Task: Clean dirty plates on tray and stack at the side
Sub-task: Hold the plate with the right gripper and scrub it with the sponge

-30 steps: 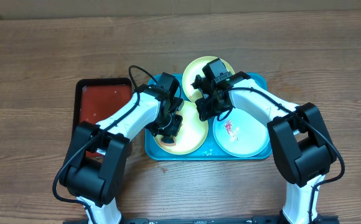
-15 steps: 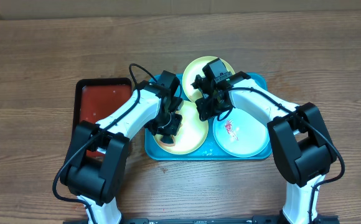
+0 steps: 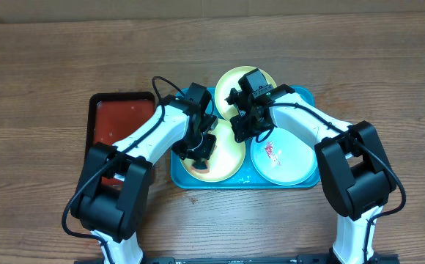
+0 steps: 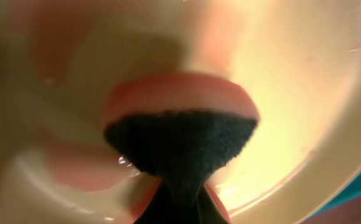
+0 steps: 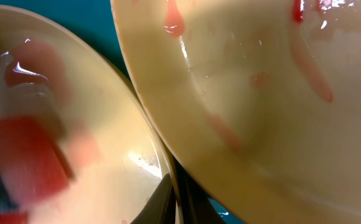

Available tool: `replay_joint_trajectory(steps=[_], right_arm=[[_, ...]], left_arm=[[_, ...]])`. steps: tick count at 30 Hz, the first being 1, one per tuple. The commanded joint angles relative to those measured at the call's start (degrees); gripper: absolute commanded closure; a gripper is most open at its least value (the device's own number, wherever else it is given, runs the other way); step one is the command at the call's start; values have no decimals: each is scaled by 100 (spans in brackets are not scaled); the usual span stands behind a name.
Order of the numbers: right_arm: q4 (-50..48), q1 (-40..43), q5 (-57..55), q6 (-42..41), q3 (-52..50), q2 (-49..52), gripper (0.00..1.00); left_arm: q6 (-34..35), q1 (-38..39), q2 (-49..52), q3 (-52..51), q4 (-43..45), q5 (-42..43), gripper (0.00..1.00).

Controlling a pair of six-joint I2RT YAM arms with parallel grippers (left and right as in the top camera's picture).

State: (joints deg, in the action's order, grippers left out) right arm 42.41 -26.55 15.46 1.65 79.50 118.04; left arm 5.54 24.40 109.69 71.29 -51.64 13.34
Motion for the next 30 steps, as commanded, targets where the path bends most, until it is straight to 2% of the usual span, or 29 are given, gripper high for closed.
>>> replay_joint_trajectory(steps=[1, 3, 8, 12, 17, 20, 23, 26, 27, 30], right_arm=[[-11, 90, -302, -17, 79, 131, 93], [-11, 90, -302, -17, 79, 131, 93], [-7, 90, -302, -17, 79, 131, 93], [-9, 90, -302, -17, 79, 131, 93], [-11, 90, -302, -17, 79, 131, 93], [-9, 90, -302, -17, 79, 131, 93], [-7, 90, -302, -17, 79, 131, 93], [7, 90, -302, -17, 79, 131, 93], [7, 90, -302, -17, 79, 131, 93], [7, 90, -302, -17, 76, 131, 93]], left_arm=[[-118, 181, 66, -66, 323, 306, 96], [203, 275, 66, -229, 619, -160, 96], [1038, 411, 66, -590, 1104, -2072, 96], [1189, 411, 66, -811, 1237, -2789, 96], [1565, 402, 57, -815, 1202, -4074, 96], [1569, 402, 37, -636, 1152, -4026, 96], [1556, 402, 22, -302, 911, -3543, 96], [1526, 402, 22, 24, 699, -2428, 96], [1491, 402, 22, 98, 723, -1530, 96], [1259, 402, 22, 96, 643, -1224, 96]])
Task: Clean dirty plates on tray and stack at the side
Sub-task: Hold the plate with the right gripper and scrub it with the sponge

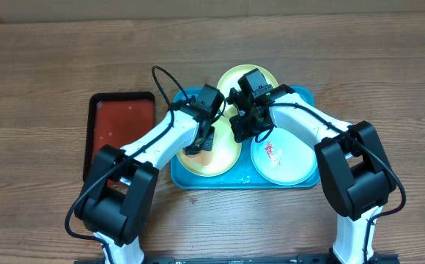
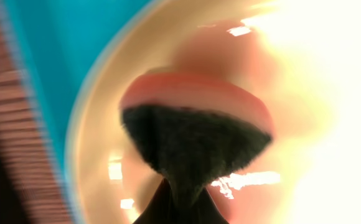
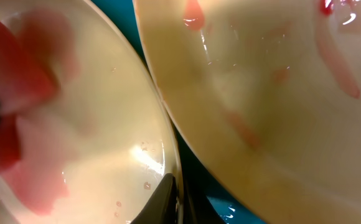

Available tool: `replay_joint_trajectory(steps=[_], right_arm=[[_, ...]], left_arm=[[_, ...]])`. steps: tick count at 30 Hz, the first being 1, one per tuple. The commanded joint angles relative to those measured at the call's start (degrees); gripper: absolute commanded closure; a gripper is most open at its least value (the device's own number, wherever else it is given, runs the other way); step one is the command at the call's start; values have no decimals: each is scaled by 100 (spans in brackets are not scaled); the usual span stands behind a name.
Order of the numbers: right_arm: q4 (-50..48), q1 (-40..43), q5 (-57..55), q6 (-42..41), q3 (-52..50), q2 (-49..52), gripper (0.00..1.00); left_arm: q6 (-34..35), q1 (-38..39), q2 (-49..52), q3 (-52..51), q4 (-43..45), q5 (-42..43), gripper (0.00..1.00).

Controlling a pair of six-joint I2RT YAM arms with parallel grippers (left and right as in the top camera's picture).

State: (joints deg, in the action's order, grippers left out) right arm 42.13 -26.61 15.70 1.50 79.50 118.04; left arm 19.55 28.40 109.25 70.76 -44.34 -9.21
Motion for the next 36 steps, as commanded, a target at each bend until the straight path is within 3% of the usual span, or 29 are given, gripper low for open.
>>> replay_joint_trajectory(steps=[1, 7, 12, 14, 18, 22, 26, 30, 36], right_arm=[[33, 96, -326, -2, 79, 131, 93], [13, 96, -326, -2, 76, 131, 93], [15, 96, -326, -4, 76, 131, 93], [17, 96, -326, -2, 76, 131, 93], [17, 98, -326, -2, 76, 131, 93], [17, 96, -326, -2, 76, 131, 93], [20, 98, -326, -2, 76, 131, 93], [15, 96, -323, -2, 76, 131, 93], [17, 96, -326, -2, 76, 131, 93]], left_arm=[[-155, 2, 66, 146, -98, 1034, 96], [-1233, 2, 109, 138, -15, 1696, 96], [-1270, 4, 590, 74, 118, 1119, 96], [-1005, 4, 737, 74, 138, 446, 96], [234, -61, 721, 90, -2, -1447, 96], [278, -184, 697, 219, -74, -1856, 96], [273, -282, 678, 505, -319, -1425, 96], [-236, -289, 610, 1220, -979, 44, 96], [-951, -282, 463, 1478, -1071, 2079, 96]])
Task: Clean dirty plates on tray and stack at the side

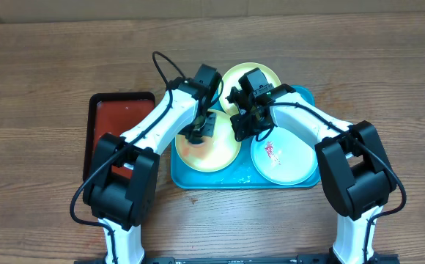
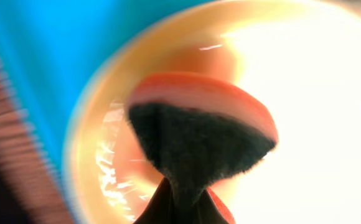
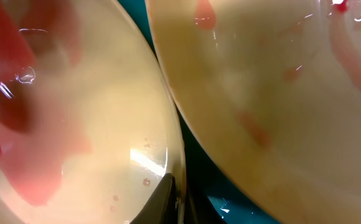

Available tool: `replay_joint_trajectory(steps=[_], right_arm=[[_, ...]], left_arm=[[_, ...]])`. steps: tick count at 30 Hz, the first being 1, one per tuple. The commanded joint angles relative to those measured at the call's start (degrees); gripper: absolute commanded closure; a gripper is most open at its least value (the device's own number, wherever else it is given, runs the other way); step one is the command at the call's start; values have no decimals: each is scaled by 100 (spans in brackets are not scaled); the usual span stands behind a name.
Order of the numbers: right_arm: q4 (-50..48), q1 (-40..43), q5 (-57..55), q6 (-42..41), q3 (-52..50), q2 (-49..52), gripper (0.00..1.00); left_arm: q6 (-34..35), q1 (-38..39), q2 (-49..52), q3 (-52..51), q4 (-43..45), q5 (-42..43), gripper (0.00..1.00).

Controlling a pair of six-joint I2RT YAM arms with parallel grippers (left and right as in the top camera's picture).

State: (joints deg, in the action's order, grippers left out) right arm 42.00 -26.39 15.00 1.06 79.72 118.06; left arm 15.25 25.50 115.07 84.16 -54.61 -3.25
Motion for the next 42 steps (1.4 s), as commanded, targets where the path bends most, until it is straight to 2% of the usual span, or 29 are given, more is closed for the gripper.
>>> replay_joint_trajectory(steps=[1, 6, 11, 14, 18, 19, 24, 27, 34, 35, 40, 42], right_arm=[[28, 74, -258, 42, 55, 129, 93], [26, 76, -297, 42, 55, 129, 93], [4, 74, -295, 39, 55, 129, 93], [2, 74, -297, 39, 55, 129, 93], [26, 74, -297, 39, 55, 129, 95], [39, 74, -297, 39, 55, 129, 96], [90, 74, -299, 42, 57, 127, 96], [149, 74, -297, 39, 98, 111, 96], [675, 44, -542, 42, 640, -15, 96], [898, -9, -820, 42, 905, -70, 96], [1410, -269, -1714, 46, 1567, -175, 96], [1613, -492, -2498, 44, 1895, -199, 96]], left_arm=[[-525, 11, -96, 94, -46, 1484, 96], [-520, 13, -96, -463, 225, 1270, 96], [-623, 39, -96, -1123, 1005, 1093, 96], [-404, 87, -96, -1357, 1250, -284, 96], [673, 68, -98, -1349, 1255, -2277, 96], [730, 66, -98, -1349, 1300, -2446, 96], [728, 66, -103, -1145, 1401, -2527, 96], [841, 66, -192, -758, 1161, -2485, 96], [857, -83, -675, 286, 455, -1344, 96], [859, -247, -894, 457, 365, -1067, 96], [892, -942, -1373, 525, 79, -866, 96], [966, -1399, -1438, 525, -188, -826, 95]])
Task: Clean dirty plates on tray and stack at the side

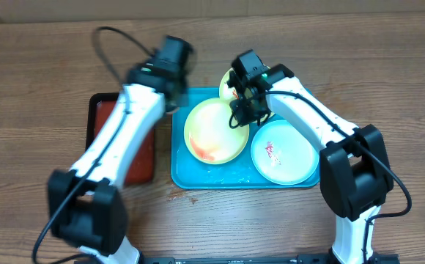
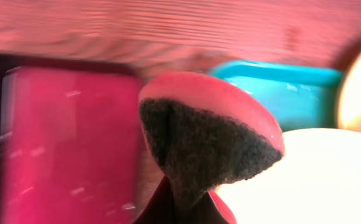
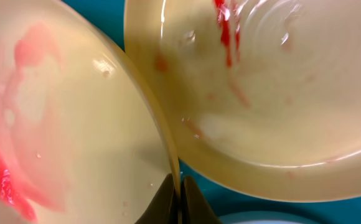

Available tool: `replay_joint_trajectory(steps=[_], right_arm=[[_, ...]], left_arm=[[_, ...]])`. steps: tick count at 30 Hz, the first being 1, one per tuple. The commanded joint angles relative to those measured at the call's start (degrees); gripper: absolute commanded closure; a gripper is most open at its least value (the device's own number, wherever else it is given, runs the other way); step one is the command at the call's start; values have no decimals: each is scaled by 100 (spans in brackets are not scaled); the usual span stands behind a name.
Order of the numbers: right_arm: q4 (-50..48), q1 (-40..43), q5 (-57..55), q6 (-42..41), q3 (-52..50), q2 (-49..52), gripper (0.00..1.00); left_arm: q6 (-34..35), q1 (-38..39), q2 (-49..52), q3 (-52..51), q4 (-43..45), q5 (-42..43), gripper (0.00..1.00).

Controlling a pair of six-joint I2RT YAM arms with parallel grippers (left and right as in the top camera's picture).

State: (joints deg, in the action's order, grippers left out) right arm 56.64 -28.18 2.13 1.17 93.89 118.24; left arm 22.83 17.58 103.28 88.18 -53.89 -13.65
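Note:
My right gripper is shut on the right rim of a yellow plate; in the right wrist view the gripper pinches that rim. The plate carries red smears at its front left. A second yellow plate with red stains lies behind it, and a pale blue plate with a red spot at front right, all on the blue tray. My left gripper, blurred, is shut on a pink sponge with a dark scrub face, near the tray's back left corner.
A black tray of red liquid sits left of the blue tray; in the left wrist view the black tray lies under and left of the sponge. Wooden table surrounds both.
The left gripper has left the yellow plate with the sponge and now sits up and to the left, by the black tray. The right gripper still grips the plate's rim, shifted slightly back.
The sponge was first on the front of the yellow plate, then on its left middle, then toward its back, with the right gripper on the rim each time. Now the sponge is off the plate, which shows red smears at front left.

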Motion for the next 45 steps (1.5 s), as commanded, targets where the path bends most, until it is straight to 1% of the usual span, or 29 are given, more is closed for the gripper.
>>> replay_joint_trajectory(steps=[1, 2, 3, 4, 5, 9, 12, 16, 19, 25, 28, 30, 32, 34, 35, 36, 37, 38, 40, 41, 42, 44, 45], right_arm=[[229, -411, -1563, 33, 599, -216, 96], [297, -507, -1902, 33, 706, -216, 96], [354, -702, -2579, 35, 866, -219, 96], [354, -881, -3254, 33, 970, -219, 96], [352, -988, -3639, 35, 1021, -219, 96], [293, -1401, -4927, 87, 1161, -219, 96], [118, -1733, -5742, 481, 1191, -219, 96], [-232, -2131, -6373, 1134, 1191, -219, 96], [-452, -2391, -6712, 1840, 1191, -219, 96], [-953, -2643, -7353, 2549, 1191, -219, 96], [-1008, -2680, -7591, 2723, 1191, -219, 96], [-1008, -2682, -7538, 2669, 1191, -219, 96], [-852, -2662, -6913, 2234, 1189, -219, 96], [-546, -2608, -5893, 1982, 1189, -219, 96], [-374, -2542, -5040, 1980, 1189, -219, 96], [-323, -2498, -4717, 1982, 1189, -219, 96], [-315, -2448, -4583, 1974, 1189, -219, 96], [-323, -2411, -4769, 1888, 1202, -251, 96], [-485, -2345, -5211, 1515, 1231, -354, 96], [-597, -2253, -5034, 1272, 1259, -450, 96], [-612, -2162, -4645, 1156, 1279, -520, 96], [-514, -1869, -3414, 1032, 1300, -660, 96], [-291, -1425, -2201, 1032, 1300, -767, 96]], left_arm=[[208, -780, -258, 120, -352, 289, 96], [210, -946, -243, 103, -424, 398, 96], [205, -1237, -223, 37, -468, 599, 96], [212, -1471, -212, -63, -450, 625, 96], [210, -1578, -203, -127, -415, 623, 96], [210, -1899, -170, -319, -363, 623, 96], [208, -2052, -162, -448, -275, 651, 96], [205, -2096, -162, -553, -164, 717, 96], [208, -2096, -162, -555, -157, 715, 96], [208, -2094, -160, -555, -157, 715, 96], [208, -2094, -160, -555, -160, 715, 96], [205, -2096, -160, -555, -157, 715, 96], [205, -2094, -162, -555, -157, 715, 96], [205, -2094, -160, -555, -160, 715, 96], [205, -2094, -162, -555, -160, 715, 96], [208, -2096, -162, -555, -160, 715, 96], [208, -2096, -162, -555, -160, 717, 96], [208, -2094, -162, -555, -160, 717, 96], [208, -2094, -162, -555, -160, 719, 96], [205, -2094, -162, -555, -157, 730, 96], [208, -2094, -160, -555, -157, 732, 96], [208, -2094, -162, -555, -157, 732, 96], [203, -2094, -162, -555, -157, 732, 96]])
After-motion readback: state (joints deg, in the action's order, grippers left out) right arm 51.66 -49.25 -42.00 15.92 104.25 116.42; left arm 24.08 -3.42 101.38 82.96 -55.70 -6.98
